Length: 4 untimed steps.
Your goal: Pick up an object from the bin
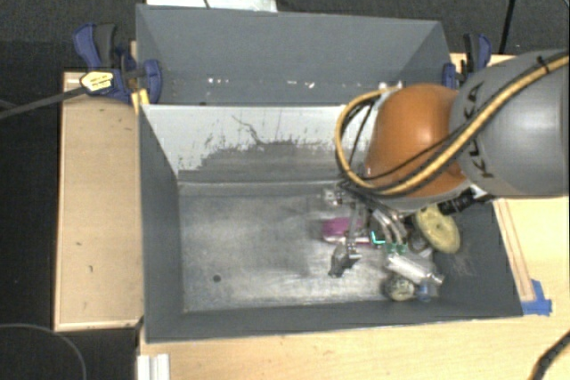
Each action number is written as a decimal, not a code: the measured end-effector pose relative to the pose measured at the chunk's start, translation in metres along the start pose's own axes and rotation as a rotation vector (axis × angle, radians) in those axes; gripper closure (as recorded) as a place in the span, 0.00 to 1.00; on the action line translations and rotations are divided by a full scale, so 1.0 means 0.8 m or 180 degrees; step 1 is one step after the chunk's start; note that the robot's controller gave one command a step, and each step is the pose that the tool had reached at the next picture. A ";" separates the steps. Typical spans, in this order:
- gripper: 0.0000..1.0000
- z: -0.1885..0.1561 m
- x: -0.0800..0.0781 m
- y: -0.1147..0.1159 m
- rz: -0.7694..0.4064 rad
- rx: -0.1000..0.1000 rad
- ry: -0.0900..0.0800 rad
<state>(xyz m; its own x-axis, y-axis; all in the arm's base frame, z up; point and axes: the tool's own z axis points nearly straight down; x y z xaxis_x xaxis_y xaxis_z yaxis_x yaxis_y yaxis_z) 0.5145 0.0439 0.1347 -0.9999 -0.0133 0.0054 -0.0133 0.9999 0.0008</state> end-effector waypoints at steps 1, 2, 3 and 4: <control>0.00 0.080 -0.063 -0.077 -0.0989 0.0006 -0.0030; 1.00 0.077 -0.062 -0.075 -0.0986 0.0004 -0.0012; 0.00 0.078 -0.064 -0.075 -0.0983 0.0005 -0.0041; 1.00 0.077 -0.063 -0.075 -0.0972 0.0005 -0.0017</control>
Offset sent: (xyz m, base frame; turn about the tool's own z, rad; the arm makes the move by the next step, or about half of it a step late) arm 0.0498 -0.0593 -0.0647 -0.3156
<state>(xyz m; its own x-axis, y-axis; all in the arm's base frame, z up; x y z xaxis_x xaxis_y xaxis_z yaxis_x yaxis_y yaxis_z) 0.5651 -0.0157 0.0727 -0.9496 -0.3134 0.0000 -0.3134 0.9496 0.0001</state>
